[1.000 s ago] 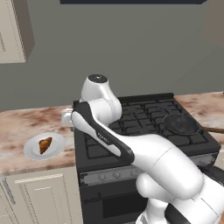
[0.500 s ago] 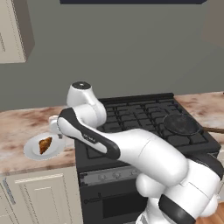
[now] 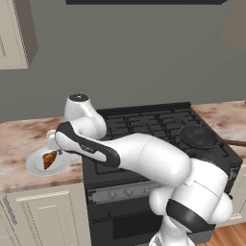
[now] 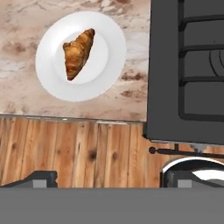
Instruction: Pick the croissant and place it on the pan. Then turn on the stove to warm the croissant.
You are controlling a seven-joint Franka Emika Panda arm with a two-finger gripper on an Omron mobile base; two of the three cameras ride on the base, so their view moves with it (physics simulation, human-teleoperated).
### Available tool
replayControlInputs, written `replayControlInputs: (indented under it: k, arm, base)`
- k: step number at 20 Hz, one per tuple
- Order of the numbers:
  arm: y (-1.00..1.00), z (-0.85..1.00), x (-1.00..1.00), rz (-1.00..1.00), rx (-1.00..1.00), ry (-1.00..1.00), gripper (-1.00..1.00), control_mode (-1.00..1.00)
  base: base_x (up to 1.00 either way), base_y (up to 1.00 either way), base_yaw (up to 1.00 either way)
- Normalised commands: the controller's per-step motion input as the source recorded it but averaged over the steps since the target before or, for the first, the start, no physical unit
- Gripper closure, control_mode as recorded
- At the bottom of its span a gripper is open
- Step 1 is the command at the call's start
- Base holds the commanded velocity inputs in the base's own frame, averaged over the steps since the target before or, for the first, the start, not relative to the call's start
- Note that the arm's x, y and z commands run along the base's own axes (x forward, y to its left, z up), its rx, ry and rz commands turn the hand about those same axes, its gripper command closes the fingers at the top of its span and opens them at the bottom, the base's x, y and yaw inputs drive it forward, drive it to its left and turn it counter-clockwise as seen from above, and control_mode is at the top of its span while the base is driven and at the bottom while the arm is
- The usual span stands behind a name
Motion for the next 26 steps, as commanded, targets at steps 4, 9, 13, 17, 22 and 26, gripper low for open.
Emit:
replayControlInputs:
  k: [4, 9, 13, 17, 22, 26]
  arm:
    - [0.17, -0.18, 0.24, 0.00, 0.00, 0.00, -1.00, -1.00]
    - [0.18, -0.22, 0.25, 0.00, 0.00, 0.02, -1.00, -1.00]
    - [0.16, -0.23, 0.28, 0.00, 0.00, 0.03, -1.00, -1.00]
    - [0.15, -0.20, 0.28, 0.00, 0.00, 0.03, -1.00, -1.00]
    - [0.20, -0.22, 0.27, 0.00, 0.00, 0.05, -1.00, -1.00]
    - [0.24, -0.24, 0.34, 0.00, -0.01, 0.08, -1.00, -1.00]
  base:
    - [0.00, 0.00, 0.00]
    - [0.00, 0.00, 0.00]
    - [0.00, 0.00, 0.00]
    - [0.00, 0.00, 0.00]
    - [0.00, 0.00, 0.00]
    - [0.00, 0.00, 0.00]
